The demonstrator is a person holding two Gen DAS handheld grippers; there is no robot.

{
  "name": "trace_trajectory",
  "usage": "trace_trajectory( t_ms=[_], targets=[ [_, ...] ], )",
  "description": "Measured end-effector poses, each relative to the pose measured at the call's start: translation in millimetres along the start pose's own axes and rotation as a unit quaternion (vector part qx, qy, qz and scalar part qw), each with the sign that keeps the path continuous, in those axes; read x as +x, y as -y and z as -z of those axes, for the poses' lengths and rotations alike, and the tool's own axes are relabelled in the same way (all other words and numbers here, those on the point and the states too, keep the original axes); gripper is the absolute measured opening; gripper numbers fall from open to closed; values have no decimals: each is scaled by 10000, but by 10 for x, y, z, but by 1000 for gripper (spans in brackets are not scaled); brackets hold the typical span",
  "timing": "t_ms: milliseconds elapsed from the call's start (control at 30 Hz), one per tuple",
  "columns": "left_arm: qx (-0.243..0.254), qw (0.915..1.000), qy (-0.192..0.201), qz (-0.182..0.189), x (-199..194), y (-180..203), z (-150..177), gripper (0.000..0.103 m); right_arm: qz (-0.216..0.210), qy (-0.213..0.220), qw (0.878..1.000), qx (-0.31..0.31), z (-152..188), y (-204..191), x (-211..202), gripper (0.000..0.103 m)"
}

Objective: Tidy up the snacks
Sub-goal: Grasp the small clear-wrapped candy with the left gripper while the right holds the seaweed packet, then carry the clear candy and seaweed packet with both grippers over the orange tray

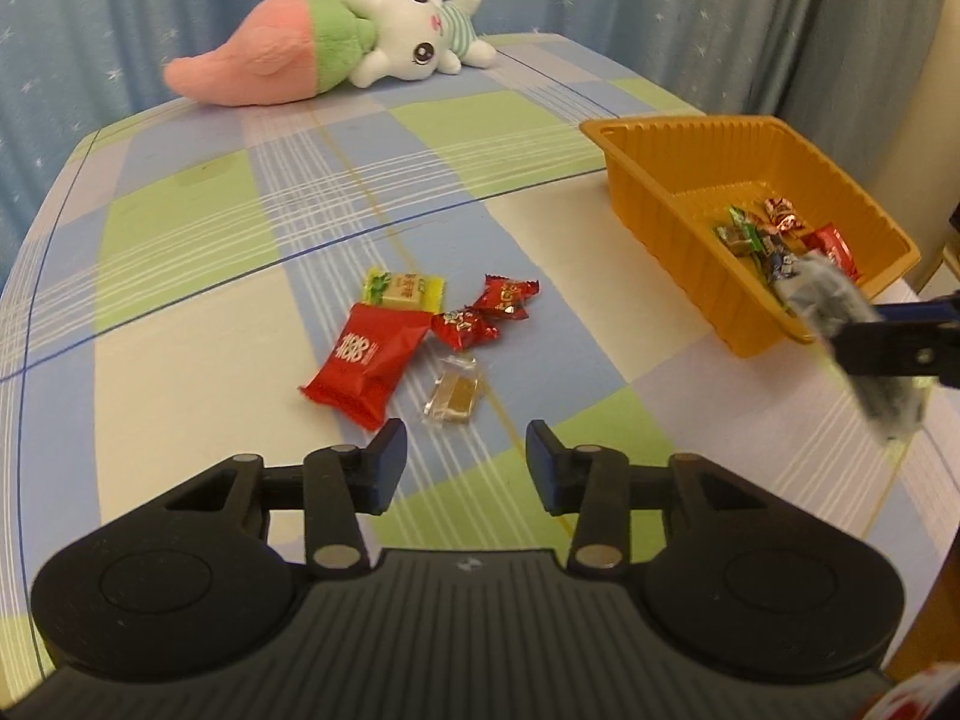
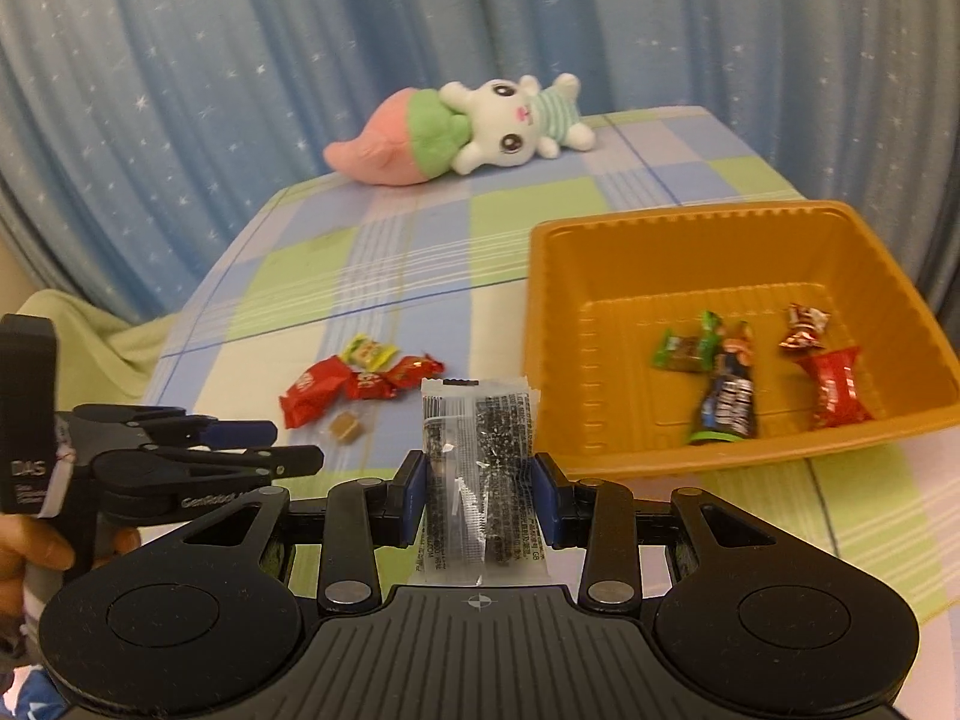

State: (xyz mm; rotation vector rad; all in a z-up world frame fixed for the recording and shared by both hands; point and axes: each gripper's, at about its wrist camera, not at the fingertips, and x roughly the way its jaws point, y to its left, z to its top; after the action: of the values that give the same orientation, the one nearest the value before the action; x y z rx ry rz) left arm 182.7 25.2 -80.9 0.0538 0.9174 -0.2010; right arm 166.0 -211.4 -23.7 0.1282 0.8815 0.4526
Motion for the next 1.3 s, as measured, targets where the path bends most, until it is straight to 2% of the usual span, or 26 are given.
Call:
trace_trajectory(
  t_ms=[233,433,667,967,1300],
  targets=[
    [222,9997,-72,-61,229,-12,-100,32,146,31,9998,154,28,126,-92,37],
    [260,9995,-162,-52,376,-41,-171,31,223,26,9995,227,36,188,-125,37],
    [285,9991,-307,-48,474,-4,-170,20,248,5,9994,250,41,223,-128,37],
    [25,9995,-316,8,374,-7,-85,19,165,30,9997,186,7,197,-118,37],
    [-298,9994,-107,99,-14,41,11,19,31,73,9999,91,-18,200,-138,37]
  ],
)
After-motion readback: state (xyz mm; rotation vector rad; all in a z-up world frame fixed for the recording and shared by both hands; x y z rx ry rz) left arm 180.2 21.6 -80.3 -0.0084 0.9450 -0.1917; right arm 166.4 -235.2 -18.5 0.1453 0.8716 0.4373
